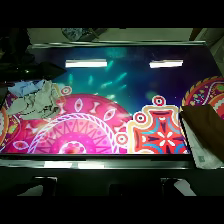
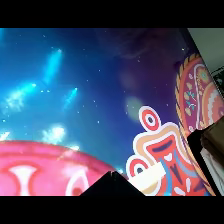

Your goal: Fold the shirts.

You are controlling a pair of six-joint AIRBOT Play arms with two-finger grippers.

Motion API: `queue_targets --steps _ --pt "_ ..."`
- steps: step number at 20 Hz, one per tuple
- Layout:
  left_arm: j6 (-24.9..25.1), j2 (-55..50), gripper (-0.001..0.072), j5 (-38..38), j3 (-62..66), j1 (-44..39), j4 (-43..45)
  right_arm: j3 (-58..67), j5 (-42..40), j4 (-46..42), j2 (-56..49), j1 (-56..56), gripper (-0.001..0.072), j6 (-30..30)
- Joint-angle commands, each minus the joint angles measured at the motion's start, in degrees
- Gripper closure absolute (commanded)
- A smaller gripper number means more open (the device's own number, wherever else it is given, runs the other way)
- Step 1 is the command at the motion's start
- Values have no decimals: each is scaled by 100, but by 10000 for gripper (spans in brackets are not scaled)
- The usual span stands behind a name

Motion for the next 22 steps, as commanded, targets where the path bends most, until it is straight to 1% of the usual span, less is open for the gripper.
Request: queue_targets --steps 1,4,5,6,7,8,10,11,12,13,14,15,16,17,18,19,20,21,22 --pt "4 -4 675 -17 0 -4 -2 -1405 -658 -573 205 -24 666 2" --pt "2 -4 676 -17 0 -7 -2 -1961 -1224 -769 205 -24 666 44" --pt "0 -4 676 -17 0 -4 -2 -2006 -1436 -778 205 -24 623 225" --pt "0 -4 676 -15 0 -4 -2 -2004 -1705 -654 205 -24 438 273" --pt "-2 -4 676 -13 0 -4 -4 -1976 -1987 -470 205 -24 178 269" --pt "-37 -2 676 -15 11 -4 -9 -1856 -2159 -212 205 -24 115 223" --pt "-361 33 676 -20 149 0 -9 -1283 -2524 302 208 -22 116 -162" --pt "-367 57 677 -46 348 0 7 -839 -2844 525 205 -11 118 -422" --pt "-439 68 679 -111 660 -9 280 -275 -3331 1016 205 28 121 -988" --pt "-767 66 680 -179 1102 -107 1067 291 -3766 1473 205 144 124 -1609" --pt "-1285 61 681 -184 1602 -321 2457 844 -4295 1794 205 450 128 -1971" --pt "-1843 31 681 -170 2024 -621 4081 1290 -4839 1803 205 940 133 -2028" --pt "-2310 -15 681 -151 2245 -909 5438 1552 -5224 1792 205 1488 133 -2028" --pt "-2610 -66 680 -160 2277 -1139 6430 1668 -5383 1797 199 2177 133 -2028" --pt "-2719 -146 678 -293 2216 -1281 6865 1661 -5268 1744 166 2852 133 -2024" --pt "-2717 -256 673 -586 2120 -1331 6806 1659 -4784 1528 20 3606 132 -1814" --pt "-2719 -398 611 -1067 1956 -1360 6623 1659 -4072 1163 -232 4317 132 -1292" --pt "-2879 -542 389 -1657 1687 -1364 6419 1652 -3324 791 -533 4881 132 -785" --pt "-3045 -640 149 -2188 1305 -1364 6186 1602 -2597 531 -905 5390 133 -378"
